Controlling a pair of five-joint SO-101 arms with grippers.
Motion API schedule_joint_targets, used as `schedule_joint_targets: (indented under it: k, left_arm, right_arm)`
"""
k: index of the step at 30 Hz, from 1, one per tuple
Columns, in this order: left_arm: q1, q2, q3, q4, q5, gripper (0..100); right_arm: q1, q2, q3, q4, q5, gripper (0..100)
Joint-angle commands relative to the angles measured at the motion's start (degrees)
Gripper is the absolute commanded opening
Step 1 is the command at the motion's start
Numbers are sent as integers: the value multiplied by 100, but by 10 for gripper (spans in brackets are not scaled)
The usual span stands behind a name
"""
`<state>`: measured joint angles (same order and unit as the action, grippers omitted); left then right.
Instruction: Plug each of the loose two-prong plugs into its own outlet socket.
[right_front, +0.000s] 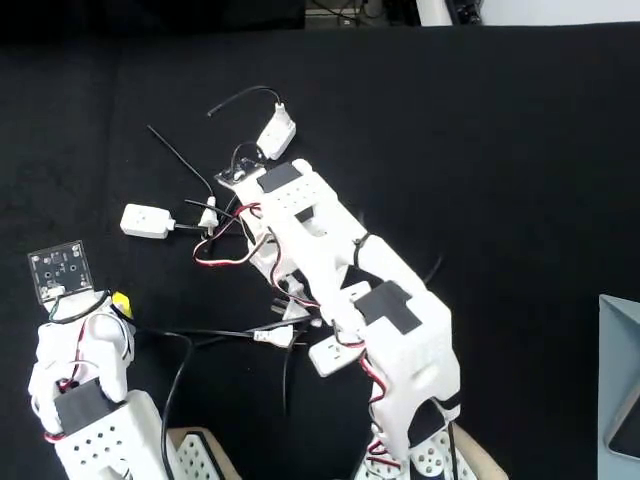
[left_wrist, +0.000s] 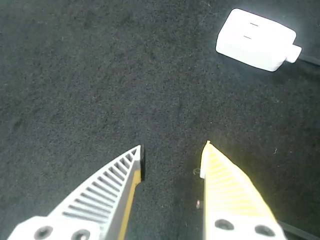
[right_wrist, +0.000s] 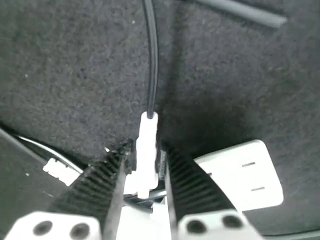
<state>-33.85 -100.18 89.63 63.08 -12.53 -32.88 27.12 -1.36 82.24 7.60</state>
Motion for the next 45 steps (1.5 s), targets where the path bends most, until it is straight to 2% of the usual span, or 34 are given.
schedule_joint_targets:
  k: [1,10,16,27,33,39,45]
  left_arm:
    - [-22,-53,-22,-105,9,202]
    - [-22,-53,-22,-105,9,202]
    - [-22,-53,-13,-123,9,202]
    - [-22,-53,-13,-132,9,202]
    - [-22,-53,-13,-141,9,202]
    - [40,-53,-40,-141,35,203]
    - [787,-53,-75,-149,0,206]
  right_arm:
    - [-9,303,-426,404,246,13]
    - [-9,1121,-1314,1178,273,13]
    - [-9,963,-1938,1662,273,12]
    - [-9,-1736,-1323,1776,211,12]
    - [-9,-3073,-822,1758,-141,12]
    - [308,-4136,13,1073,-624,12]
    - [844,-5613,1719,-62,-1073,12]
